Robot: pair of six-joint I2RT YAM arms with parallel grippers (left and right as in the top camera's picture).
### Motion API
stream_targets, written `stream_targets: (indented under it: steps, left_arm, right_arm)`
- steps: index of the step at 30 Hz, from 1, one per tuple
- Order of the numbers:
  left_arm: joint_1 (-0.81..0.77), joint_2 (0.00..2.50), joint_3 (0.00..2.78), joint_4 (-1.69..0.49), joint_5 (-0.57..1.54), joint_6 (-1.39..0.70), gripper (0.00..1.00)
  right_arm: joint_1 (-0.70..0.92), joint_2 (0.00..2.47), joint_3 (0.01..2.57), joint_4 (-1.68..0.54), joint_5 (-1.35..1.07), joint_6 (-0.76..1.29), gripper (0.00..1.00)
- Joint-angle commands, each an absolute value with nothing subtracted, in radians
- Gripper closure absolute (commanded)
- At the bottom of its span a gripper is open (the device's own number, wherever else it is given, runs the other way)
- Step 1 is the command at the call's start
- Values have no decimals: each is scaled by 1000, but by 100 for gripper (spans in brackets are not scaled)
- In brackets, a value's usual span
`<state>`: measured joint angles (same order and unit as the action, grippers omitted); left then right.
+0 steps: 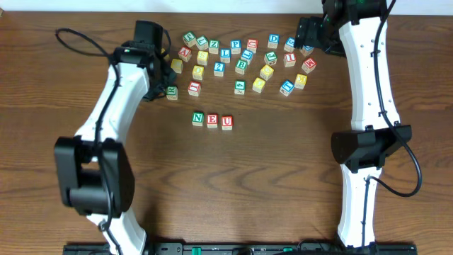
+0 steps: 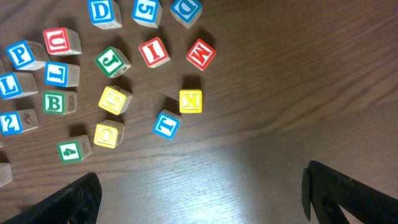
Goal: Spell out NEURIPS
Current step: 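Lower the left gripper toward the green R block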
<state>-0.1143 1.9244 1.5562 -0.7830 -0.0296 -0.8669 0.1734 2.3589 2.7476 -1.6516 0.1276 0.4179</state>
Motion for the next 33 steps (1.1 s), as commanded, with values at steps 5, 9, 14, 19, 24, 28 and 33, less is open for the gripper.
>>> stream_targets:
  steps: [5, 9, 14, 19, 24, 28, 33]
  left_arm:
    - [-118, 2027, 1562, -720, -9, -1217, 49]
    - [-119, 2062, 1562, -655, 21, -1212, 49]
    - [-120, 2071, 1562, -640, 23, -1210, 49]
    - [-121, 2079, 1562, -617, 23, -1210, 48]
    - [-131, 2094, 1562, -615, 23, -1209, 48]
    - [-142, 2095, 1562, -608, 18, -1209, 48]
    - [-144, 2099, 1562, -606, 7, -1209, 48]
  right_arm:
    - [172, 2346, 2743, -1669, 136, 433, 1]
    - [172, 2346, 2743, -1669, 136, 433, 1]
    - [172, 2346, 2740, -1670, 136, 433, 1]
    - [172, 2346, 2739, -1670, 136, 433, 1]
    - [172, 2346, 2738, -1680, 136, 433, 1]
    - [172, 2346, 2738, -1688, 136, 433, 1]
    - [172, 2346, 2738, -1697, 136, 433, 1]
